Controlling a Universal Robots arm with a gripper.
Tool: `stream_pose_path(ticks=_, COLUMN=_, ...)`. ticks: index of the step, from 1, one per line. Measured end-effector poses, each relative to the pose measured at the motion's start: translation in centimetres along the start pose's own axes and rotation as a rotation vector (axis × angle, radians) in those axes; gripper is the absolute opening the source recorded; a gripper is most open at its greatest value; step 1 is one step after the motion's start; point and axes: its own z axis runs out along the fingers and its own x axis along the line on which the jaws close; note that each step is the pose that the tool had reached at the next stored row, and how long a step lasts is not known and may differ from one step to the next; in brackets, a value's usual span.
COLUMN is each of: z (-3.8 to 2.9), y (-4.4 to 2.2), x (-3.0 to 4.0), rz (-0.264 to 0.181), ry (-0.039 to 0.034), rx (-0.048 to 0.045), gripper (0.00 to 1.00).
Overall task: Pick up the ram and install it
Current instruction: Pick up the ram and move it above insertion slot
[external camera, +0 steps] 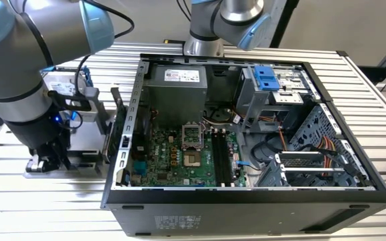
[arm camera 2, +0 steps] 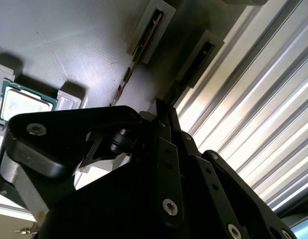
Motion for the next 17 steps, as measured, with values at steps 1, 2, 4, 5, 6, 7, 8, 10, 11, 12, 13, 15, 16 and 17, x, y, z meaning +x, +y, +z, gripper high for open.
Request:
stream_pose_path(ticks=1, z=-0.06, y=0.0, x=0.0, rz=0.0, ry=0.0001, rx=0.0, gripper=0.0)
stream_pose_path(ticks=2, z=-0.13, y=0.0, x=0.01, rz=0.0, ry=0.0001, rx=0.0, gripper=0.0)
stream_pose_path(ticks=4, z=-0.29, y=0.0, x=0.02, rz=0.0, ry=0.0, rx=0.0001, gripper=0.0)
stream_pose_path(ticks=5, z=-0.39, y=0.01, x=0.02, rz=0.0, ry=0.0, rx=0.0, gripper=0.0)
stream_pose_path(ticks=6, z=-0.48, y=0.01, x=0.03, rz=0.0, ry=0.0, rx=0.0, gripper=0.0)
stream_pose_path(ticks=7, z=-0.58, y=0.01, x=0.03, rz=0.0, ry=0.0, rx=0.0001, gripper=0.0)
stream_pose_path(ticks=8, z=-0.67, y=0.01, x=0.04, rz=0.0, ry=0.0, rx=0.0, gripper=0.0)
stream_pose_path(ticks=10, z=-0.86, y=0.01, x=0.05, rz=0.0, ry=0.0, rx=0.0001, gripper=0.0)
stream_pose_path(ticks=11, z=-0.95, y=0.01, x=0.06, rz=0.0, ry=0.0001, rx=0.0, gripper=0.0)
stream_pose_path(ticks=12, z=-1.04, y=0.01, x=0.06, rz=0.0, ry=0.0001, rx=0.0, gripper=0.0)
stream_pose_path(ticks=13, z=-1.11, y=0.01, x=0.06, rz=0.0, ry=0.0001, rx=0.0, gripper=0.0)
stream_pose_path(ticks=15, z=-1.25, y=0.02, x=0.07, rz=0.0, ry=0.0, rx=0.0001, gripper=0.0)
stream_pose_path(ticks=16, z=-1.32, y=0.02, x=0.07, rz=0.0, ry=0.0001, rx=0.0, gripper=0.0)
stream_pose_path(ticks=17, z=-1.38, y=0.02, x=0.08, rz=0.0, ry=0.0, rx=0.0, gripper=0.0)
